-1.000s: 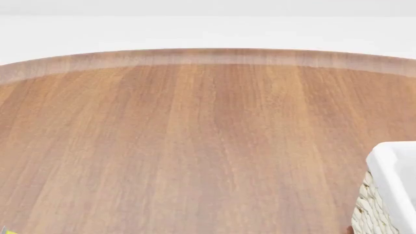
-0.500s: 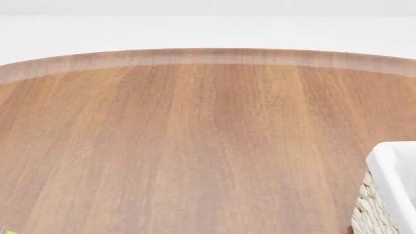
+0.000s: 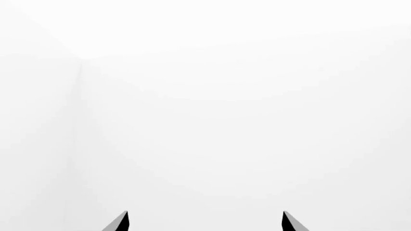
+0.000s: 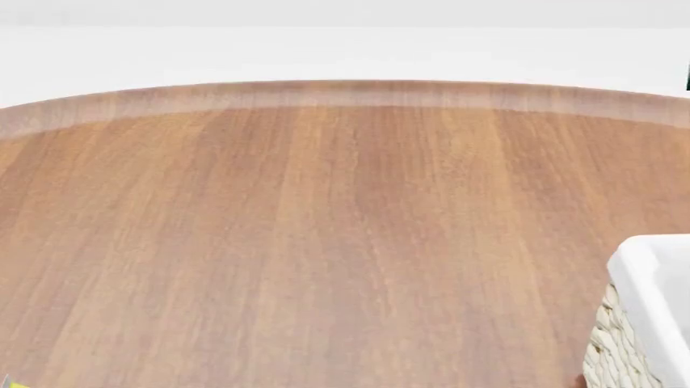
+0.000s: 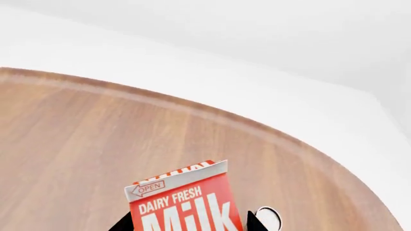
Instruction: Pick the milk and place it in the basket.
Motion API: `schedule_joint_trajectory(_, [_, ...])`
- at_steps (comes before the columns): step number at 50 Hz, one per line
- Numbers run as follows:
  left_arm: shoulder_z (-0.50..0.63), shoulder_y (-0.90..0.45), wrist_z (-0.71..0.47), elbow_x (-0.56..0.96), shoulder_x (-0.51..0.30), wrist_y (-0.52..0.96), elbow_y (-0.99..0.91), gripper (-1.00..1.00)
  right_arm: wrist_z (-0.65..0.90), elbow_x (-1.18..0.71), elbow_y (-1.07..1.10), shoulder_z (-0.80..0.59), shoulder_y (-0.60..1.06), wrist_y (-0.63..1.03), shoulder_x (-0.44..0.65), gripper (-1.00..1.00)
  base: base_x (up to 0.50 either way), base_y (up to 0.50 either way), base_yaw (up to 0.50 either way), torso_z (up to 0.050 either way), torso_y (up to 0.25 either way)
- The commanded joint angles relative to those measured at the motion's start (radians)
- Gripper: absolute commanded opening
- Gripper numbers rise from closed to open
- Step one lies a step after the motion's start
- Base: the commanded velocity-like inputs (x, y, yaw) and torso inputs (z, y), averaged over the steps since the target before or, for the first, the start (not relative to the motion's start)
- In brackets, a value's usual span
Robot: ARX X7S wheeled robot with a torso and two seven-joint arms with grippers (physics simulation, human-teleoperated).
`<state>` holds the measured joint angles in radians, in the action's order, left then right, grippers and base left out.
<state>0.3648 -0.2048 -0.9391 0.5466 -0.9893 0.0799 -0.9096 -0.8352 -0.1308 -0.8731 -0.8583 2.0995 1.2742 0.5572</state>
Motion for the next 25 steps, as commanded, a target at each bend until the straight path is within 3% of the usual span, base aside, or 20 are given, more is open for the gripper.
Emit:
schedule_joint_trajectory(1, [-0.022,-0.005,0.003,-0.038,0.023,-0.042,0.051,1.00,-0.032,0.023,-0.056,0.022,0.007,0.004,-0.029,-1.00,0.00,0.00,0.00,0.000,0.000])
schedule_joint_trajectory(14, [-0.025,-0.003,0.003,-0.038,0.021,-0.044,0.054,1.00,-0.078,0.036,-0.153,-0.032,0.016,-0.006,-0.058,-1.00,0.00,0.00,0.00,0.001,0.002])
schedule_joint_trajectory(25, [-0.019,-0.008,0.007,-0.041,0.027,-0.041,0.058,1.00,-0.103,0.022,-0.037,-0.044,-0.027,0.073,-0.009,-1.00,0.00,0.00,0.00,0.000,0.001])
